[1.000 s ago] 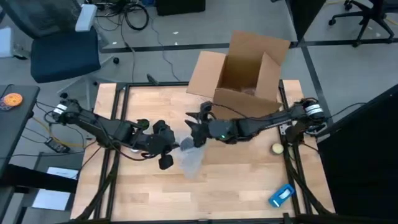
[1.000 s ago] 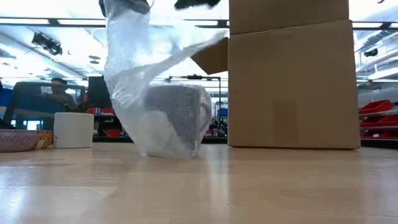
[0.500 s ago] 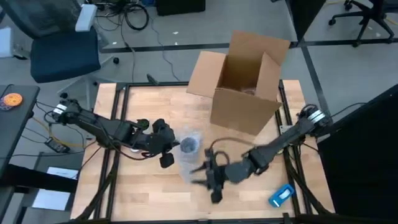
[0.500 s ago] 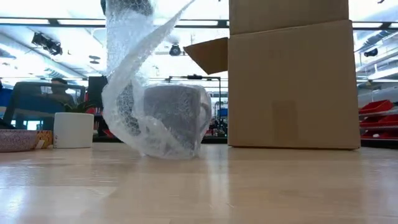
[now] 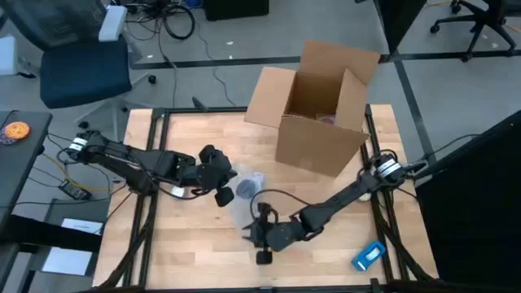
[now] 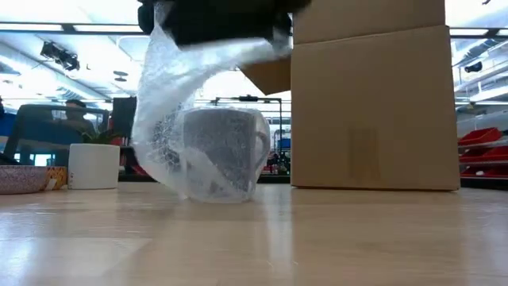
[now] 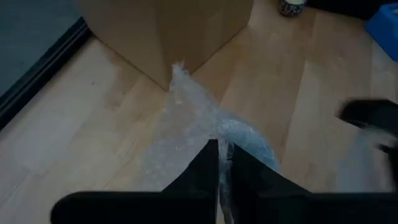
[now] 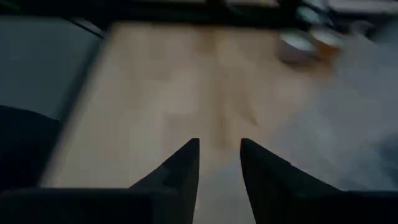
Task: Wrap mug
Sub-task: Wrap the purple mug with the bubble wrap
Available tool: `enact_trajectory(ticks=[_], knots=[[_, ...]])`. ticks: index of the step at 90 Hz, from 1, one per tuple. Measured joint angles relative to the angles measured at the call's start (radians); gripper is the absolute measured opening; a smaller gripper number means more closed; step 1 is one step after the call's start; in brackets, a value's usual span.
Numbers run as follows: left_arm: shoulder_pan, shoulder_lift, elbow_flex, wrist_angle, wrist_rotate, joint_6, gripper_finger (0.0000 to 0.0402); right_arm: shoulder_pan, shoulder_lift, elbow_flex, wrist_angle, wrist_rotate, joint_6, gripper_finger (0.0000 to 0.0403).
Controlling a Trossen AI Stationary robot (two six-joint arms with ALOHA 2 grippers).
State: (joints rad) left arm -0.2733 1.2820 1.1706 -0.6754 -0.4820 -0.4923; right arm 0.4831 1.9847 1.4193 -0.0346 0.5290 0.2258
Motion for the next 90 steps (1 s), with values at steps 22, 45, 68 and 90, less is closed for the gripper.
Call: enact_trajectory(ticks=[22,45,68,90], knots=[[-0.002,0.000,0.000,0.004,0.002,0.011,0.0000,-0.114,-0.057,0.000,-0.164,0.058,-0.080,0.0069],[-0.002,0.000,0.000,0.004,0.003,0.012,0.0000,-0.244,-0.063,0.000,-0.230,-0.003,-0.176,0.0067],[-0.002,0.000,0.000,0.004,0.004,0.013,0.0000,-0.315,-0.068,0.001,-0.229,-0.027,-0.269,0.0063],[-0.002,0.000,0.000,0.029,0.004,0.013,0.0000,-0.376,-0.067,0.001,-0.224,-0.077,-0.389,0.0062]])
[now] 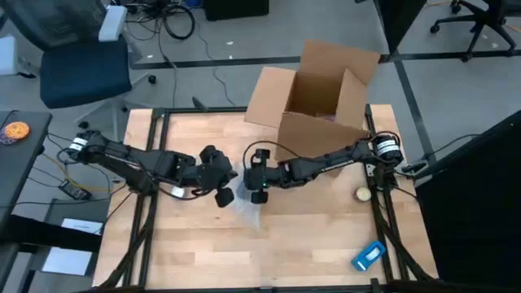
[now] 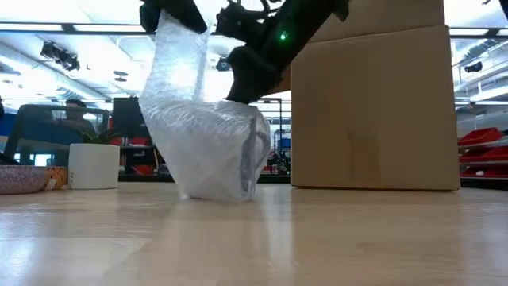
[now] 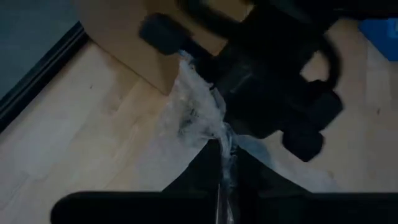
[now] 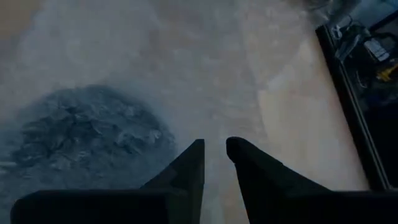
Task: Wrap mug
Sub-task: Wrap the purple mug with the bubble wrap
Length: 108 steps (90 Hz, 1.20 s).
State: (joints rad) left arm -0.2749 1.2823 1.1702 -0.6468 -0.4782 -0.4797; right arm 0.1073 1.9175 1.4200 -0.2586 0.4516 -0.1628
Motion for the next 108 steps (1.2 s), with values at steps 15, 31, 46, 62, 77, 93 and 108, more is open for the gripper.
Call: enact_trajectory(ticks=[15,31,46,62,77,93,108], knots=[[0.000,0.000,0.000,0.008,0.000,0.000,0.0000,-0.042,0.004,0.000,0.034,-0.037,-0.105,0.0062],[0.000,0.000,0.000,0.002,0.000,0.000,0.0000,-0.068,0.005,0.000,0.051,-0.074,-0.162,0.0061],[0.000,0.000,0.000,0.002,0.000,0.000,0.0000,-0.076,0.005,0.000,0.050,-0.080,-0.223,0.0061],[0.000,0.000,0.000,0.014,0.000,0.000,0.0000,-0.093,0.005,0.000,0.065,-0.008,-0.312,0.0060],[-0.007,0.018,0.000,0.031,-0.001,-0.021,0.0000,-0.104,0.006,0.000,0.086,0.009,-0.330,0.0060],[-0.023,0.078,0.000,0.031,0.000,-0.022,0.0000,-0.097,0.006,0.000,0.079,0.070,-0.376,0.0060],[-0.024,0.125,0.000,0.030,0.000,-0.021,0.0000,-0.086,0.005,0.000,0.074,0.136,-0.426,0.0060]])
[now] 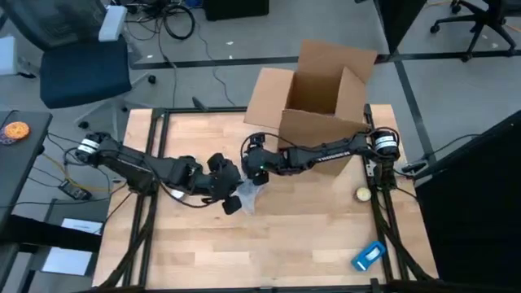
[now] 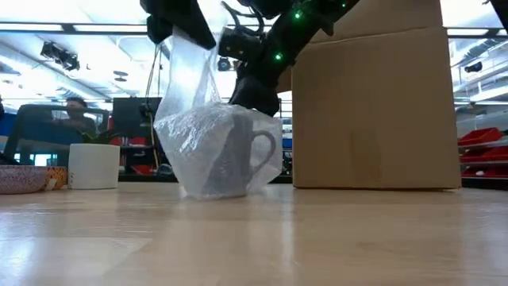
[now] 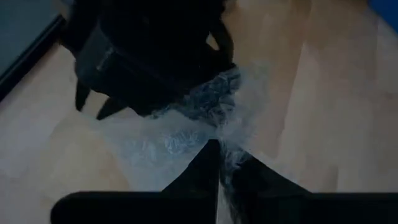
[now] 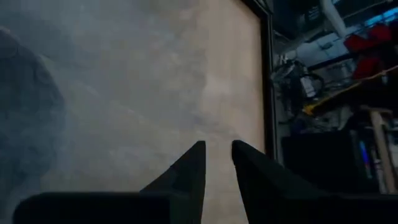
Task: Wrap mug
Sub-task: Wrap the purple mug with the bubble wrap
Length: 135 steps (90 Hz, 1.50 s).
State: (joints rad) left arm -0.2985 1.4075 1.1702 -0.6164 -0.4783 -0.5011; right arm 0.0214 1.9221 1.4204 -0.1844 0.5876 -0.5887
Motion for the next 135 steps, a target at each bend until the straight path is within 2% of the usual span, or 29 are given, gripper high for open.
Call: enact_trajectory(ticks=[14,25,40,48,64,72,79,91,104,123,135], knots=[[0.000,0.023,0.000,-0.008,-0.008,0.001,0.0000,0.032,-0.007,0.000,-0.016,0.109,-0.059,0.0060],[0.000,0.026,0.000,-0.027,-0.027,0.002,0.0000,0.068,-0.037,0.000,-0.031,0.146,-0.070,0.0060],[0.000,0.026,0.000,-0.039,-0.047,0.002,0.0000,0.139,-0.108,0.000,-0.076,0.160,0.039,0.0060],[0.000,0.026,0.000,-0.038,-0.048,0.002,0.0000,0.175,-0.144,0.001,-0.088,0.121,0.154,0.0060],[0.002,0.026,0.000,-0.033,-0.049,0.002,0.0000,0.198,-0.139,0.001,-0.099,-0.093,0.414,0.0059],[0.002,0.026,0.000,-0.040,-0.050,0.007,0.0000,0.198,-0.116,0.001,-0.123,-0.111,0.498,0.0059],[0.002,0.026,0.000,-0.043,-0.051,0.016,0.0000,0.194,-0.099,0.000,-0.108,-0.129,0.532,0.0059],[0.005,0.026,0.000,-0.053,-0.051,0.019,0.0000,0.179,-0.068,0.001,-0.042,-0.239,0.584,0.0059],[0.018,0.026,0.021,-0.089,-0.053,0.019,0.0000,0.155,-0.026,0.000,-0.029,-0.304,0.599,0.0059],[0.024,0.024,0.070,-0.086,-0.060,0.051,0.0000,0.101,-0.006,-0.001,-0.020,-0.283,0.611,0.0059],[0.024,0.024,0.084,-0.095,-0.060,0.052,0.0000,0.063,-0.009,-0.001,-0.085,-0.280,0.612,0.0059]])
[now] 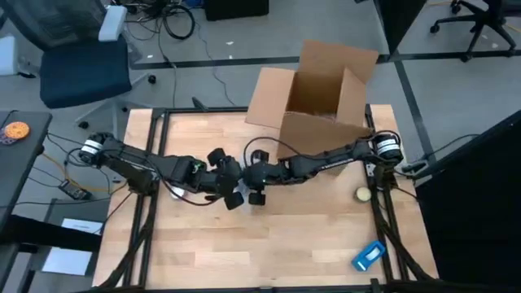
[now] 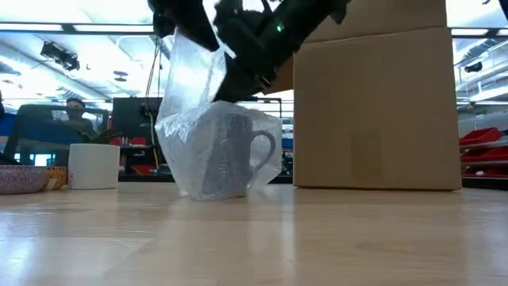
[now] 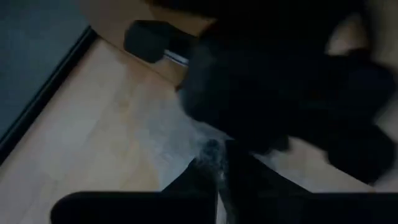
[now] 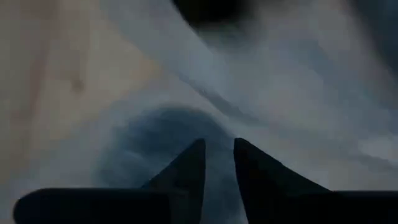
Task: Wrap mug
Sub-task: Wrap the purple mug with the bubble wrap
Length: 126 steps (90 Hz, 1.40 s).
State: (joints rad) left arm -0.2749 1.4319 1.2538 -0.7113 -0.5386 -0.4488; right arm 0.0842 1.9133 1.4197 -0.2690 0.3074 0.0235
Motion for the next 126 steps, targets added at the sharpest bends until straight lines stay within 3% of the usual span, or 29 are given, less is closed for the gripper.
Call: enact_trajectory(ticks=[21,101,126], knots=[[0.000,0.000,0.001,0.005,-0.001,0.000,0.0000,-0.043,0.000,-0.001,-0.096,0.013,-0.011,0.0055],[0.000,0.000,0.001,0.039,-0.006,0.000,0.0000,-0.106,-0.019,-0.002,-0.128,0.138,-0.166,0.0054],[-0.002,0.000,0.001,0.071,-0.006,0.000,0.0000,-0.095,-0.019,-0.002,-0.134,0.241,-0.368,0.0054]])
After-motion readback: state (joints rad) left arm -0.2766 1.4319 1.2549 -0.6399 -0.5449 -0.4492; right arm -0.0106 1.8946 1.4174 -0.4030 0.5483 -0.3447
